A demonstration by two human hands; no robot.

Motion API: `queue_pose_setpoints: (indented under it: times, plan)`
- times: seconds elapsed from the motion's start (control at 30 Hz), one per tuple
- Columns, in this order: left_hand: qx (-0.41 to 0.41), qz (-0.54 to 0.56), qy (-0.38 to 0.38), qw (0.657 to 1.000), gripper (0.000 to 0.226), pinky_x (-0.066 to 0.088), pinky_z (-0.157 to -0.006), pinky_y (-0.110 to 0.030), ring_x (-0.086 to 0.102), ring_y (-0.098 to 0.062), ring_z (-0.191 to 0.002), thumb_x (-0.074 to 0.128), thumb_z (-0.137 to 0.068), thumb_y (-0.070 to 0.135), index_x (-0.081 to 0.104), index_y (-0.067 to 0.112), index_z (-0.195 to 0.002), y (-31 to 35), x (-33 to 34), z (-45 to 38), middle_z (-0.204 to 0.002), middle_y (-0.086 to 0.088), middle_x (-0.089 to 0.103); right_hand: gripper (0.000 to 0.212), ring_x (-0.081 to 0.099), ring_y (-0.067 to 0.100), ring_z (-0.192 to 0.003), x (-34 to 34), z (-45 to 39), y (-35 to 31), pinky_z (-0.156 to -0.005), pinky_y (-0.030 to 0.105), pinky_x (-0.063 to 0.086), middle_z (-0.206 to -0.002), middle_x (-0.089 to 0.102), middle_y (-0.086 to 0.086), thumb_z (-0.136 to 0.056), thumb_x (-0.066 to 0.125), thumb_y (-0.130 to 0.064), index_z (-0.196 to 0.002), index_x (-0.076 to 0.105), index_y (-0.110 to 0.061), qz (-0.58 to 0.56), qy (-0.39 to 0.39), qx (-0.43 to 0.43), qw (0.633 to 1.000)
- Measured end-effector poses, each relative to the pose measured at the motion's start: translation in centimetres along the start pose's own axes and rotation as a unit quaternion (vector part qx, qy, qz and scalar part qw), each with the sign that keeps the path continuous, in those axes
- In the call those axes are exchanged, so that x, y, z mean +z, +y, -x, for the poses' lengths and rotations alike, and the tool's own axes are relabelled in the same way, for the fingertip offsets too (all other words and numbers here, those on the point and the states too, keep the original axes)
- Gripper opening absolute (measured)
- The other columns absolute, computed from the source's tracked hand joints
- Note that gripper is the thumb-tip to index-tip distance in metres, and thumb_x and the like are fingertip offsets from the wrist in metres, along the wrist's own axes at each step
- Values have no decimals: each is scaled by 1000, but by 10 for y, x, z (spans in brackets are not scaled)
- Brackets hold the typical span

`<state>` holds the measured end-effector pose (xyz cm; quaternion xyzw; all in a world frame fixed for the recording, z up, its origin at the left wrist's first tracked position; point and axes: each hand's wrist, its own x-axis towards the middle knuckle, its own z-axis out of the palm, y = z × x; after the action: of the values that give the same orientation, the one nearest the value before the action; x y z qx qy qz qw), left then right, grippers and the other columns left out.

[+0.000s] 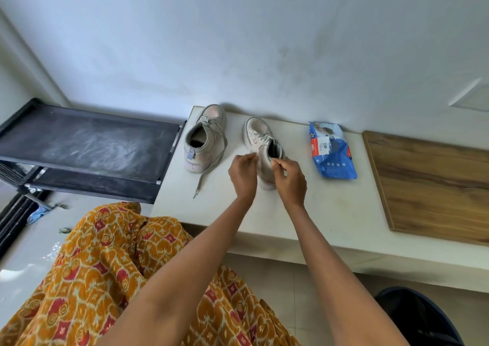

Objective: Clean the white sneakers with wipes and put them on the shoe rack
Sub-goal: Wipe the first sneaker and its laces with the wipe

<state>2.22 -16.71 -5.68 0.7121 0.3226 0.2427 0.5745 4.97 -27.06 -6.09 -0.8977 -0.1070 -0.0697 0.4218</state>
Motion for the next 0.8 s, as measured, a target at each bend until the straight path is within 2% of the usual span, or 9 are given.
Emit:
queue_pose_setpoints:
  times: [0.1, 0.17, 0.27, 0.33, 0.47, 0.57, 0.67, 0.73, 0.8]
  plan:
    - [1, -29, -5, 1000, 20, 39, -76, -17, 62, -21, -92, 63, -87, 15, 72, 5, -102, 11, 1, -23, -98, -11, 67, 23, 59, 20, -102, -13, -9, 5, -76, 24, 43, -117, 63, 4, -94, 52, -27, -109, 67, -17, 3, -22, -9, 1000]
    - [19, -47, -9, 999, 21, 41, -76, -19, 63, -22, -92, 62, -88, 16, 71, 4, -103, 18, 2, -37, -100, -11, 68, 23, 59, 19, -104, -25, -15, 12, -77, 23, 42, -117, 63, 3, -95, 51, -24, -110, 67, -16, 3, -25, -13, 1000]
    - [23, -58, 2, 998, 21, 51, -78, -30, 66, -24, -88, 60, -89, 17, 72, 5, -102, 21, 5, -58, -97, -11, 71, 23, 59, 18, -106, -37, -19, 23, -78, 21, 41, -119, 64, 3, -96, 51, -23, -110, 67, -14, 26, -19, -27, 999]
    - [33, -84, -6, 996, 21, 51, -72, -33, 66, -27, -85, 59, -90, 18, 72, 4, -100, 22, 11, -61, -93, -13, 72, 22, 59, 20, -105, -36, -20, 27, -78, 22, 43, -117, 64, 4, -95, 52, -22, -109, 67, -13, 25, 0, -27, 999]
    - [163, -109, -84, 977, 22, 42, -70, -30, 63, -30, -82, 52, -90, 12, 71, 4, -97, 22, 32, -27, -90, -16, 71, 21, 61, 22, -100, -25, -18, 23, -72, 21, 41, -110, 66, 5, -96, 50, -18, -105, 66, -9, 10, 50, -6, 999]
    - [244, -145, -121, 951, 38, 45, -80, -26, 60, -28, -102, 47, -84, -1, 65, 6, -117, 6, 41, -3, -118, -12, 65, 22, 60, 24, -104, -26, -21, 22, -72, 13, 34, -116, 65, 10, -97, 48, -14, -108, 65, -5, 16, 75, 17, 997]
    - [330, -208, -164, 906, 52, 49, -90, -35, 56, -34, -117, 30, -80, -1, 56, -3, -125, -10, 37, -8, -132, -19, 55, 24, 59, 24, -109, -27, -27, 25, -78, 19, 37, -121, 63, 8, -98, 47, -17, -110, 64, -6, 24, 75, 23, 997]
    - [374, -274, -212, 860, 60, 45, -96, -41, 52, -39, -121, 22, -76, 0, 52, -6, -128, -19, 31, -23, -135, -22, 50, 24, 58, 24, -110, -27, -28, 29, -79, 21, 38, -122, 63, 7, -98, 47, -18, -111, 64, -8, 33, 71, 14, 997]
    - [402, -332, -227, 823, 60, 33, -107, -42, 47, -38, -126, 21, -79, 0, 45, -6, -133, -28, 22, -40, -139, -24, 45, 24, 59, 24, -109, -28, -28, 31, -78, 22, 39, -122, 63, 6, -98, 48, -19, -111, 64, -8, 42, 73, 9, 996]
